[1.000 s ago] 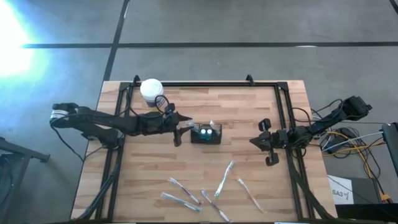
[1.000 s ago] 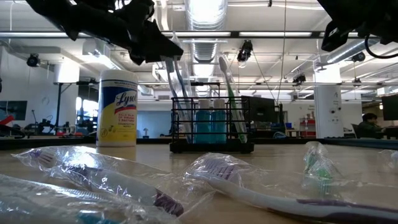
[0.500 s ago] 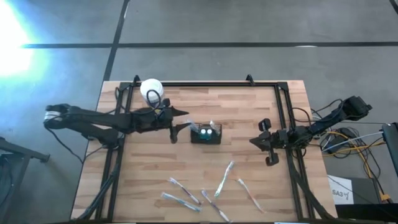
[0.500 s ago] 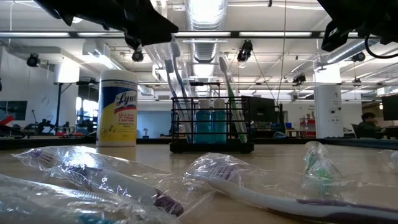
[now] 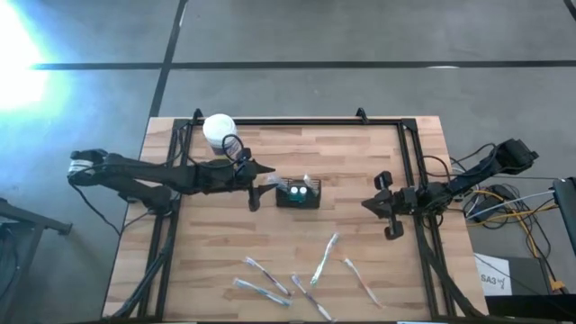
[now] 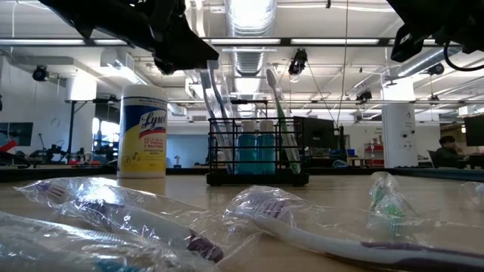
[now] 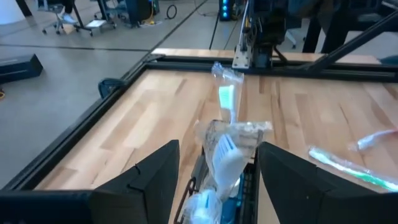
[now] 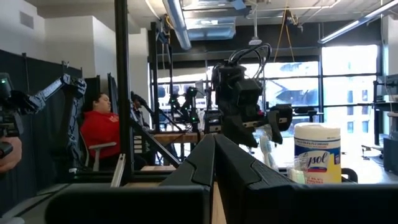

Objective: Pick & Place toothbrushing station
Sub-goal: Put the top blue toothbrush into the black mesh organizer

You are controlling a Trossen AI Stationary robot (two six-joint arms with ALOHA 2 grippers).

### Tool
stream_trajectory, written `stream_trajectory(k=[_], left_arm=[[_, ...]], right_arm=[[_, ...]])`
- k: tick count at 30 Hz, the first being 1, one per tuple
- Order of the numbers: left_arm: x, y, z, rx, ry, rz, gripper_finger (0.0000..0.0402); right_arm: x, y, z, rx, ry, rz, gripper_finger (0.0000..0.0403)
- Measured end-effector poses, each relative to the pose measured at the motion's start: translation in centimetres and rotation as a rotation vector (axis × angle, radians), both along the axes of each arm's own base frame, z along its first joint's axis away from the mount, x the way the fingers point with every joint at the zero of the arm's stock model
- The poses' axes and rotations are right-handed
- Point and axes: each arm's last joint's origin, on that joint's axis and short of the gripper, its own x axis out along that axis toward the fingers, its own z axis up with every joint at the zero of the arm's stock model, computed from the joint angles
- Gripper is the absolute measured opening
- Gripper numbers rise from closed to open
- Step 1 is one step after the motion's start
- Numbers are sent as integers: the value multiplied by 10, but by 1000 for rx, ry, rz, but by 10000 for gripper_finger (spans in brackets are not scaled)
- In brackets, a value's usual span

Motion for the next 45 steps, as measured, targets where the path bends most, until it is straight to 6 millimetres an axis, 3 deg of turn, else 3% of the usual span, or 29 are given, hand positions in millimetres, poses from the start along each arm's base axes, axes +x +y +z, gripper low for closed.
stream_trajectory(k=[6, 13, 15, 28, 38, 45], left_arm=[[7, 1, 2, 15, 1, 17, 192], [7, 1, 5, 58, 10, 14, 38], [7, 1, 5, 61, 17, 12, 20], [7, 3, 0, 78, 50, 16, 7], [15, 6, -14, 78, 106, 25, 5], [17, 7, -10, 100, 106, 19, 9]], right_arm=[[0, 0, 0, 0, 0, 0, 8], [0, 0, 0, 0, 0, 0, 8], [0, 0, 0, 0, 0, 0, 8], [0, 0, 0, 0, 0, 0, 8], [0, 0, 0, 0, 0, 0, 8], [0, 0, 0, 0, 1, 0, 8]])
